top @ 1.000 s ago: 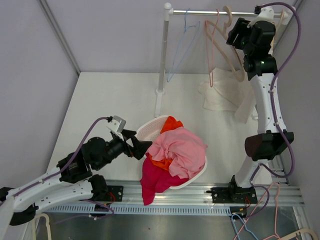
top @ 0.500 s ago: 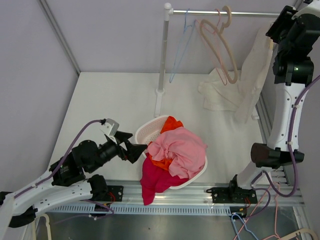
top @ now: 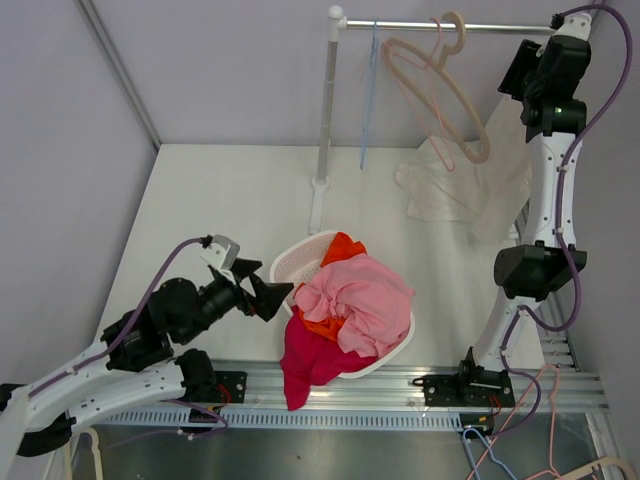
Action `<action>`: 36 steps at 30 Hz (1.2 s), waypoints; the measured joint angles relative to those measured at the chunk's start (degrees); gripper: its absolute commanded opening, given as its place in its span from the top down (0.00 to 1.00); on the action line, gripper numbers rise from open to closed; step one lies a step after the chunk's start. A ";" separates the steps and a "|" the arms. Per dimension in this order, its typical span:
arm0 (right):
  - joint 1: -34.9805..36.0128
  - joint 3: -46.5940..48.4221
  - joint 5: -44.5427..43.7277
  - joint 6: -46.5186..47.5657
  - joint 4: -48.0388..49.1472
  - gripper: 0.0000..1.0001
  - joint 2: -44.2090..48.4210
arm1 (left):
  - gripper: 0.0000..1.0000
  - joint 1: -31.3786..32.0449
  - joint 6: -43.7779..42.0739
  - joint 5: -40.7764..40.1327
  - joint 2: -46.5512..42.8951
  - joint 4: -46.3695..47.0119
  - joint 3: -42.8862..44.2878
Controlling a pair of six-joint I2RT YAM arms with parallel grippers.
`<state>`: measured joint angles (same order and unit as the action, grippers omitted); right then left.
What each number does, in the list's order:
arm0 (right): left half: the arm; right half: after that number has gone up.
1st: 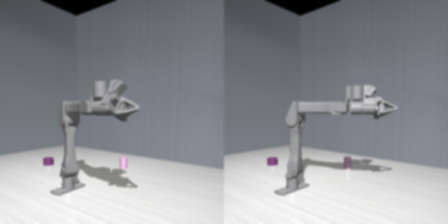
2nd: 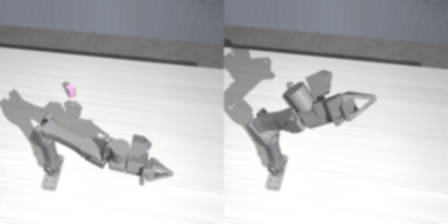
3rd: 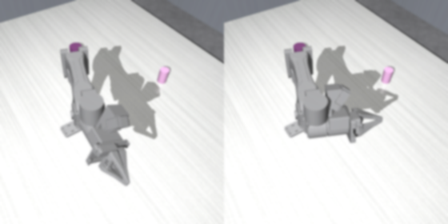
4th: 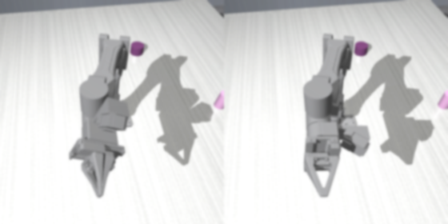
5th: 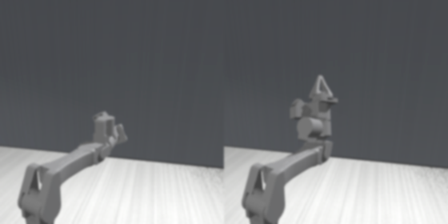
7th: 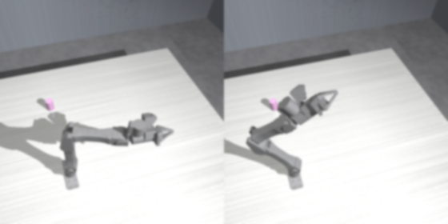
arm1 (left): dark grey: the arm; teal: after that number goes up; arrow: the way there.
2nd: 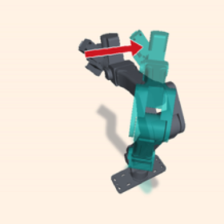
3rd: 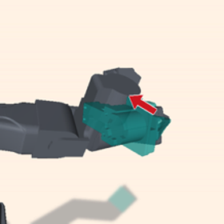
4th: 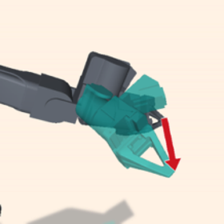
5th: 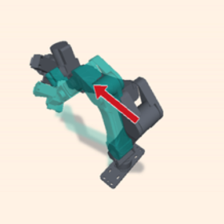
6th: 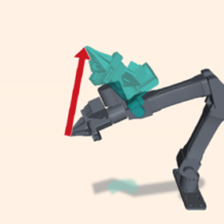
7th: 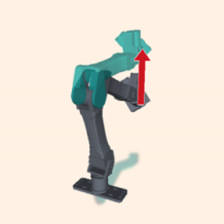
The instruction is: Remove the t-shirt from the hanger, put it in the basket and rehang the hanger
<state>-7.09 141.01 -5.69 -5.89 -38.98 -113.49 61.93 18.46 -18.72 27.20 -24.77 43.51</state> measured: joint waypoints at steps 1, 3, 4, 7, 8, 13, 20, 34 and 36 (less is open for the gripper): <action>-0.02 0.13 -0.24 0.11 0.22 0.41 -0.59 | 0.00 -0.28 0.00 -0.15 0.09 0.00 0.00; -0.09 0.13 -0.76 0.52 0.31 0.40 -1.38 | 0.00 -0.74 0.00 -0.20 0.52 0.00 -0.04; -0.13 0.13 -0.92 0.70 0.28 0.40 -1.64 | 0.00 -0.90 0.00 -0.22 0.79 0.02 -0.11; -0.39 -0.24 0.02 1.42 0.68 0.41 -1.79 | 0.01 -1.01 0.04 -0.72 1.53 0.11 -0.46; -0.55 -0.39 0.87 1.49 1.14 0.41 -1.73 | 0.01 -1.01 0.02 -0.83 1.62 0.17 -0.72; -1.36 -1.53 5.60 1.11 2.03 0.41 -0.83 | 0.01 -1.05 -0.13 -2.16 0.85 0.57 -1.53; -1.62 -1.77 5.20 1.49 2.40 0.41 3.52 | 0.01 -1.05 -0.39 -2.27 0.94 1.90 -1.53; -4.68 0.55 4.52 3.04 2.40 0.42 2.78 | 0.00 -1.07 -1.90 -1.99 6.32 4.22 -0.48; -5.22 1.03 4.79 2.99 2.43 0.43 1.73 | 0.01 -1.07 -2.08 -1.92 7.08 4.68 -0.24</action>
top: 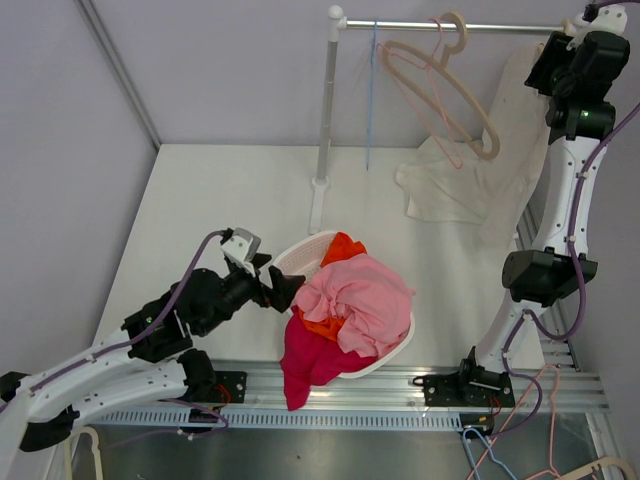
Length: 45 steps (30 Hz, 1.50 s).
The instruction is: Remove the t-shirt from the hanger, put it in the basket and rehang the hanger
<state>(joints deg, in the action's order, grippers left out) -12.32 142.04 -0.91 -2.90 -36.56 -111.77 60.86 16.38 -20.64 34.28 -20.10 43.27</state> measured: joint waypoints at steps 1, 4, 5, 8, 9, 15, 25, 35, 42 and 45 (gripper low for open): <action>-0.28 0.20 0.31 -0.02 0.00 0.43 -0.48 | 0.00 -0.02 -0.02 -0.02 0.35 0.20 0.09; -0.90 1.42 0.96 -0.02 -0.20 0.43 -2.43 | 0.01 -0.04 -0.24 -0.02 1.42 0.83 0.59; -1.01 1.77 1.14 -0.04 -0.42 0.43 -2.97 | 0.01 -0.04 -0.39 -0.02 1.75 1.11 0.74; -1.20 1.99 1.60 0.02 -0.70 0.68 -3.89 | 0.01 -0.09 -0.44 -0.02 2.27 1.60 0.98; -1.22 1.99 1.86 -0.09 -0.81 0.77 -4.00 | 0.01 -0.09 -0.46 -0.02 2.36 1.66 0.98; -1.20 2.10 2.78 -0.57 -1.36 1.00 -4.09 | 0.01 -0.17 -0.46 -0.02 2.34 1.75 0.98; -1.20 4.63 5.75 -2.99 -2.43 1.00 -4.17 | 0.00 -0.24 -0.46 1.33 1.25 1.68 1.07; -1.01 -10.21 9.86 -7.08 0.55 1.00 11.58 | 0.00 -0.24 -1.64 6.47 1.75 1.57 1.81; 4.63 -47.17 7.78 -9.31 5.51 1.00 38.12 | 0.01 7.10 -4.76 7.61 6.62 2.69 1.84; 6.29 -48.83 6.40 -9.94 3.32 1.00 42.36 | 0.00 10.67 -6.51 7.74 8.83 4.33 1.99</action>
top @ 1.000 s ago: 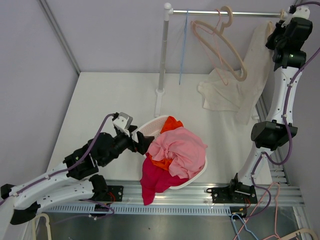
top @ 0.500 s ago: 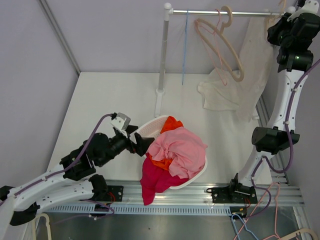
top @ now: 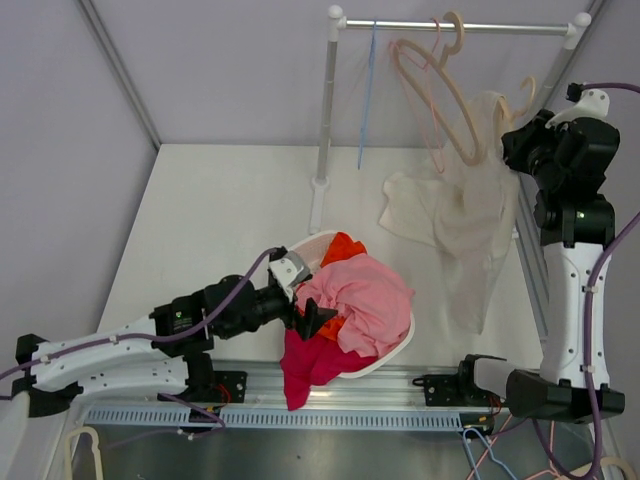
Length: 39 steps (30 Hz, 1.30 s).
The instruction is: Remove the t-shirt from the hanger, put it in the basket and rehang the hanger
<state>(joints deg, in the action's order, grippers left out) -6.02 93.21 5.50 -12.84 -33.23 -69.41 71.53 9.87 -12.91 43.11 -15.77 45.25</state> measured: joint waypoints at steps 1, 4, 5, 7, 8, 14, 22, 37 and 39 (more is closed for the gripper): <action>0.46 0.20 -1.07 -0.26 -0.15 1.00 0.96 | 0.00 0.79 -0.59 0.24 0.87 1.01 0.22; 2.69 0.42 -6.16 -1.84 -1.18 1.00 3.43 | 0.01 3.04 -3.10 1.25 4.55 6.01 0.96; 3.78 0.31 -8.17 -2.95 -1.88 1.00 4.22 | 0.00 4.17 -4.02 1.44 6.16 8.04 1.36; 7.48 -0.48 -13.57 -5.31 -3.04 1.00 5.90 | 0.01 6.97 -6.54 1.40 10.40 12.61 2.54; 9.44 -1.18 -16.37 -6.64 -3.65 1.00 6.88 | 0.00 8.26 -7.74 1.25 12.96 14.69 3.65; 16.41 -4.59 -29.94 -15.19 -8.24 1.00 11.56 | 0.00 13.00 -14.51 0.11 25.59 28.26 9.46; 17.07 -5.75 -36.98 -20.90 -11.10 1.00 15.02 | 0.01 13.27 -18.01 -0.37 37.75 42.16 15.47; 17.11 -0.17 -38.49 -22.93 -14.93 1.00 15.06 | 0.99 11.37 -13.14 1.60 55.36 40.39 30.03; 17.11 2.69 -39.80 -23.80 -18.43 1.00 13.25 | 0.99 11.67 -13.81 2.14 54.21 42.36 27.65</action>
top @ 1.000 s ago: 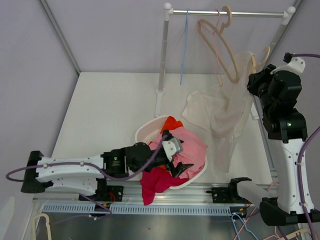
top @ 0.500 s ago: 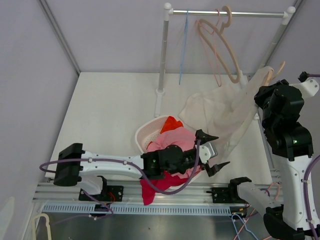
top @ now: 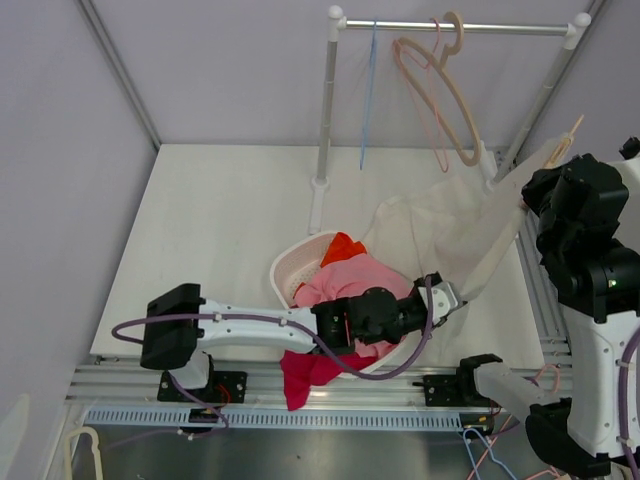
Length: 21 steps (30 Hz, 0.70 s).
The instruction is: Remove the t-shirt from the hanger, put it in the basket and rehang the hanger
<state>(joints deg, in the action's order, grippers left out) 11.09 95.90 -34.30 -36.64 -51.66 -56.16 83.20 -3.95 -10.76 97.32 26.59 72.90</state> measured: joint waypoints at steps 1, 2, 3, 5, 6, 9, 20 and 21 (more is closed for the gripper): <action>0.00 2.58 -0.76 -0.85 -2.69 1.00 -1.70 | 0.99 0.28 -0.72 0.00 -0.98 0.98 -1.55; -0.11 4.85 -1.33 -1.51 -4.66 1.00 -3.32 | 0.99 0.83 -2.03 -0.04 -2.32 2.08 -3.34; -0.39 6.99 -1.49 -2.32 -6.43 1.00 -5.07 | 1.00 1.53 -3.30 -0.09 -3.76 2.78 -4.98; -2.36 10.14 -0.33 -3.89 -8.72 1.00 -8.15 | 0.99 3.48 -6.43 -0.09 -7.61 4.85 -8.98; -4.37 10.29 1.42 -4.59 -8.83 1.00 -9.11 | 0.99 4.72 -8.09 0.42 -10.27 6.25 -11.82; -12.63 8.72 9.38 -7.13 -9.68 1.00 -11.02 | 0.99 7.69 -10.73 2.99 -18.58 9.77 -20.17; -13.20 11.67 23.63 -9.73 -11.06 1.00 -11.34 | 0.99 4.83 -8.94 5.25 -20.00 11.39 -24.81; -12.35 13.70 24.00 -9.49 -10.69 1.00 -11.17 | 0.99 2.80 -7.50 6.10 -19.30 9.90 -23.85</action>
<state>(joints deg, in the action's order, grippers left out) -1.26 109.60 -10.31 -46.13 -62.35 -67.33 86.00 -11.44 -4.67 78.02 36.49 49.06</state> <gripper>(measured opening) 0.154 0.007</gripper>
